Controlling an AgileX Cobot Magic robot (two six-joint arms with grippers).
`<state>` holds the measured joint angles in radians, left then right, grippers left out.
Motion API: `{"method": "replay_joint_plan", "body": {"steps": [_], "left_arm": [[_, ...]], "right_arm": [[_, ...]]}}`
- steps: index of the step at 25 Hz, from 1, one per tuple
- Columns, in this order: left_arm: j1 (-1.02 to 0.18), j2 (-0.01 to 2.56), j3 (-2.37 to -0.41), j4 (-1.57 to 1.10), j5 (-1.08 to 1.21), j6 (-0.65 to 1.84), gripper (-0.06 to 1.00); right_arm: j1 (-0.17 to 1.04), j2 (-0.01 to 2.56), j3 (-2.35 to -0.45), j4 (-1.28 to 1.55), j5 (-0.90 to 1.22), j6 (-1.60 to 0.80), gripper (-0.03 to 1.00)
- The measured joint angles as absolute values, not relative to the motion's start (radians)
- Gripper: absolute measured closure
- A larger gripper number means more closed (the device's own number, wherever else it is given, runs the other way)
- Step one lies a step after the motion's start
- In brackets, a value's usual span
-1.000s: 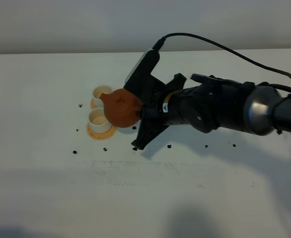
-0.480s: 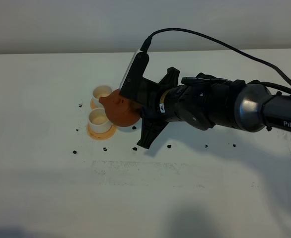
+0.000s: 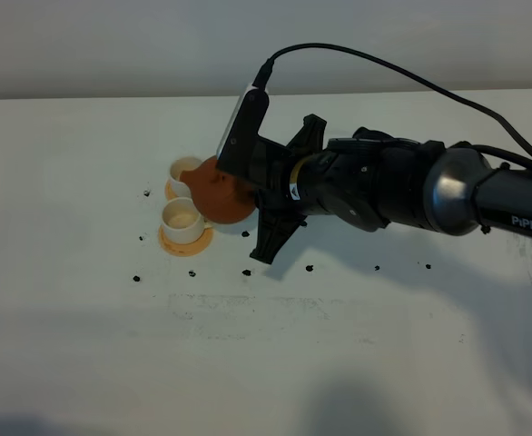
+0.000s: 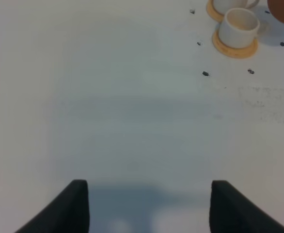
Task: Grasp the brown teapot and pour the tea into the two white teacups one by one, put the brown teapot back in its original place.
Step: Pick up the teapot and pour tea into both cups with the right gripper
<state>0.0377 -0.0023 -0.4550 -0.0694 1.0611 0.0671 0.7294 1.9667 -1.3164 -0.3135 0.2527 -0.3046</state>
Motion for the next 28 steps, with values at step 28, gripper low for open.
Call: {"method": "replay_joint_plan", "body": {"steps": [28], "left_arm": [[0.038, -0.002, -0.455, -0.069, 1.061, 0.067, 0.42]], "right_arm": [[0.737, 2.016, -1.334, -0.519, 0.264, -0.298, 0.85]]}}
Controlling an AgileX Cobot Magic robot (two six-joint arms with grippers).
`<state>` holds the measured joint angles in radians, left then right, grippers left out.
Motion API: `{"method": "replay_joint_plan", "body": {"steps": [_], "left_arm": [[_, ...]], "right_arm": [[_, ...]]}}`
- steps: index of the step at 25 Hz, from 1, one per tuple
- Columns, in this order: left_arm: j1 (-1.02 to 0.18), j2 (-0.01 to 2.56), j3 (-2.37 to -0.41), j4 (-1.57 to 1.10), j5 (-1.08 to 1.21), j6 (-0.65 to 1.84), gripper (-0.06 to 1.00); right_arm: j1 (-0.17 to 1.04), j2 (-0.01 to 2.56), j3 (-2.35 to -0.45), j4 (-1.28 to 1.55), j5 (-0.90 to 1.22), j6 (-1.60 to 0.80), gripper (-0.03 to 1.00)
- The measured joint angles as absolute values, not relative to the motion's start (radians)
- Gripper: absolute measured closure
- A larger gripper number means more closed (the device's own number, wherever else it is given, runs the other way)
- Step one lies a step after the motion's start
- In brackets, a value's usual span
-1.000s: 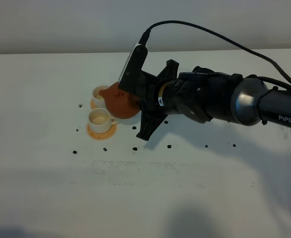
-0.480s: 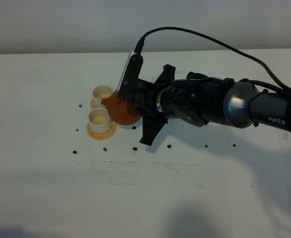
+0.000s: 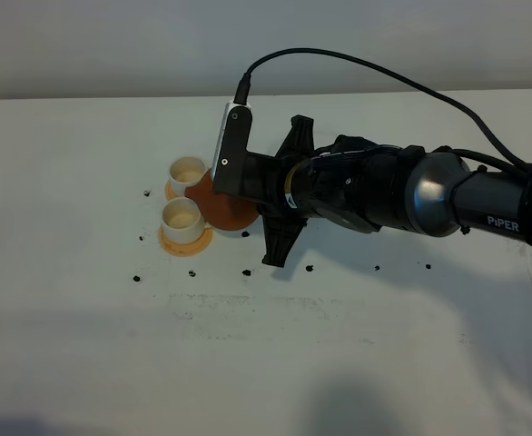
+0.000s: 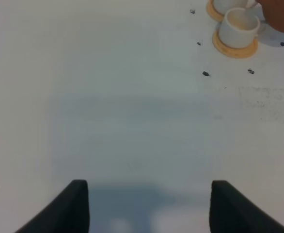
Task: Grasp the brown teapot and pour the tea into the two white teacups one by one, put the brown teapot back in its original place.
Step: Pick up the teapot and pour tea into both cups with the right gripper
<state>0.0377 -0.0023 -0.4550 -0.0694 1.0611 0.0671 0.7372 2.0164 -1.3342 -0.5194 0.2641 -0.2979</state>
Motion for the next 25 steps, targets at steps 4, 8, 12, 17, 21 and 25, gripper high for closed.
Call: {"method": "replay_joint_plan", "body": {"steps": [4, 8, 12, 17, 21, 25], "left_arm": [[0.038, -0.002, -0.455, -0.069, 1.061, 0.067, 0.42], [0.038, -0.002, -0.455, -0.069, 1.061, 0.067, 0.42], [0.038, -0.002, -0.455, -0.069, 1.061, 0.067, 0.42], [0.038, -0.002, -0.455, -0.069, 1.061, 0.067, 0.42], [0.038, -0.002, -0.455, -0.069, 1.061, 0.067, 0.42], [0.038, -0.002, -0.455, -0.069, 1.061, 0.067, 0.42]], "right_arm": [[0.737, 2.016, -1.334, -0.553, 0.263, -0.297, 0.85], [0.737, 2.016, -1.334, -0.581, 0.261, -0.297, 0.85], [0.737, 2.016, -1.334, -0.6, 0.254, -0.297, 0.85], [0.737, 2.016, -1.334, -0.629, 0.253, -0.298, 0.85], [0.737, 2.016, -1.335, -0.643, 0.254, -0.298, 0.85], [0.737, 2.016, -1.335, -0.676, 0.254, -0.298, 0.85]]}}
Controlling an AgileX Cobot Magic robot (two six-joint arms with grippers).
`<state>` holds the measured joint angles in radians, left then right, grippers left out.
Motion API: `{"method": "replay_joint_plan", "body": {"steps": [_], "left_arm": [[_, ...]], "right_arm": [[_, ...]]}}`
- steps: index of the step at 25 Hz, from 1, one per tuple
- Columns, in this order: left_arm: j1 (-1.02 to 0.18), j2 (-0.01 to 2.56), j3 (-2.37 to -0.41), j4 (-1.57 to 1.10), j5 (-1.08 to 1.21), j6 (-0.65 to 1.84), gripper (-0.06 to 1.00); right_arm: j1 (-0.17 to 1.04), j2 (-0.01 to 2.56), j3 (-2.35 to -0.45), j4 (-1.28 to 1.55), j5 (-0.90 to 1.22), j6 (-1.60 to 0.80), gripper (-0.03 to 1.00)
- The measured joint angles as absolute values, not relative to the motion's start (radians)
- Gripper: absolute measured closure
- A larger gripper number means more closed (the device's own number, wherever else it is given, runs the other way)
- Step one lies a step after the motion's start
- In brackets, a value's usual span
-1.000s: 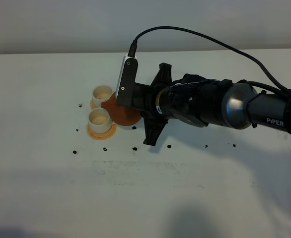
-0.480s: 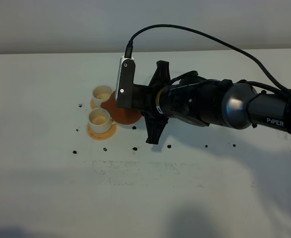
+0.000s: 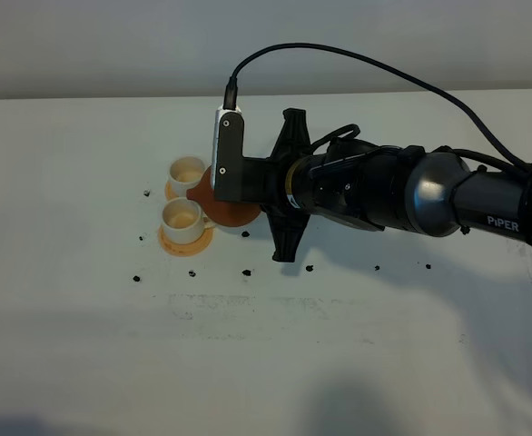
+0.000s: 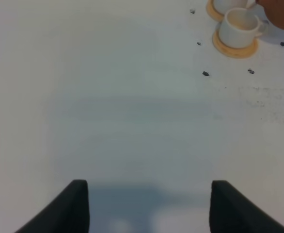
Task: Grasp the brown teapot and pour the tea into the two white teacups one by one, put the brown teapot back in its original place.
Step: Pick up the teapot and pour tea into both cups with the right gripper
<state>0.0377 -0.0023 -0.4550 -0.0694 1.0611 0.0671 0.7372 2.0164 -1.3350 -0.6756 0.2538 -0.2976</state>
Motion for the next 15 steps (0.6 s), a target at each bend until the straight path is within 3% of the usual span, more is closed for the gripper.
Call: {"method": "replay_joint_plan", "body": {"steps": [15], "left_arm": [[0.038, -0.002, -0.455, -0.069, 1.061, 0.067, 0.42]], "right_arm": [[0.737, 2.016, -1.335, -0.748, 0.254, -0.298, 0.85]]}}
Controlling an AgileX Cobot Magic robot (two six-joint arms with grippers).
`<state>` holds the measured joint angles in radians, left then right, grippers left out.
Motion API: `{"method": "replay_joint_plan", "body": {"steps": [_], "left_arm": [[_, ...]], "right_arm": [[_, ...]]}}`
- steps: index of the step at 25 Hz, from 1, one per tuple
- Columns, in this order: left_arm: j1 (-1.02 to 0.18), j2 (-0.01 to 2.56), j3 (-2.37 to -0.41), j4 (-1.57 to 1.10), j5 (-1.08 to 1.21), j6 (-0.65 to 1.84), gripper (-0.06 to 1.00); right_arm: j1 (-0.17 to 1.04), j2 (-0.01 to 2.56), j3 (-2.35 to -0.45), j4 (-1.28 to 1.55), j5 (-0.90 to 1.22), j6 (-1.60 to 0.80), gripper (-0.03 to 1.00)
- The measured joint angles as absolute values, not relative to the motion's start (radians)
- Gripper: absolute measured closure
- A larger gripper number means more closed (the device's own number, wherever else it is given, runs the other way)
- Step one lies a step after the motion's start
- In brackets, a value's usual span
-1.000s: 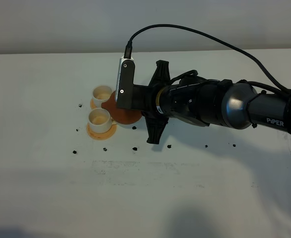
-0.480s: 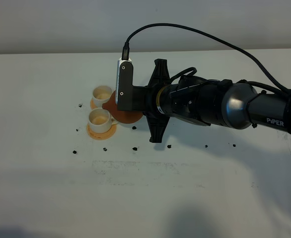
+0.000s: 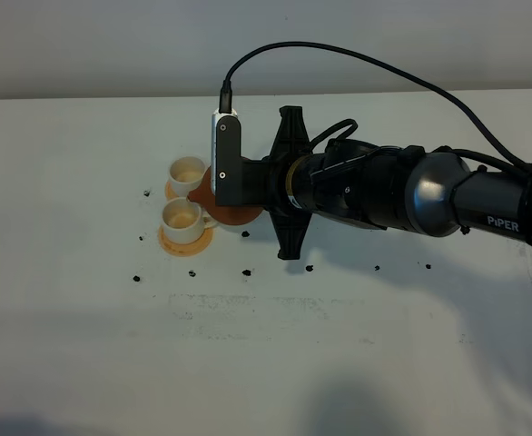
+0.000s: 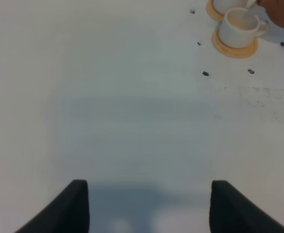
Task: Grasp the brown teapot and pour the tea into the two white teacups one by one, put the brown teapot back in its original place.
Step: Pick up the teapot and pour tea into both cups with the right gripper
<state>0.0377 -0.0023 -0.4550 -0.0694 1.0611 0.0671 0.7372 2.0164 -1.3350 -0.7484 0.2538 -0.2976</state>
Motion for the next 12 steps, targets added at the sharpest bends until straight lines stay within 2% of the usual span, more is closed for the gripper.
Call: {"method": "replay_joint_plan", "body": {"steps": [12], "left_arm": [[0.038, -0.002, -0.455, -0.069, 1.061, 0.067, 0.42]], "right_arm": [[0.737, 2.016, -1.335, -0.793, 0.253, -0.298, 0.85]]}}
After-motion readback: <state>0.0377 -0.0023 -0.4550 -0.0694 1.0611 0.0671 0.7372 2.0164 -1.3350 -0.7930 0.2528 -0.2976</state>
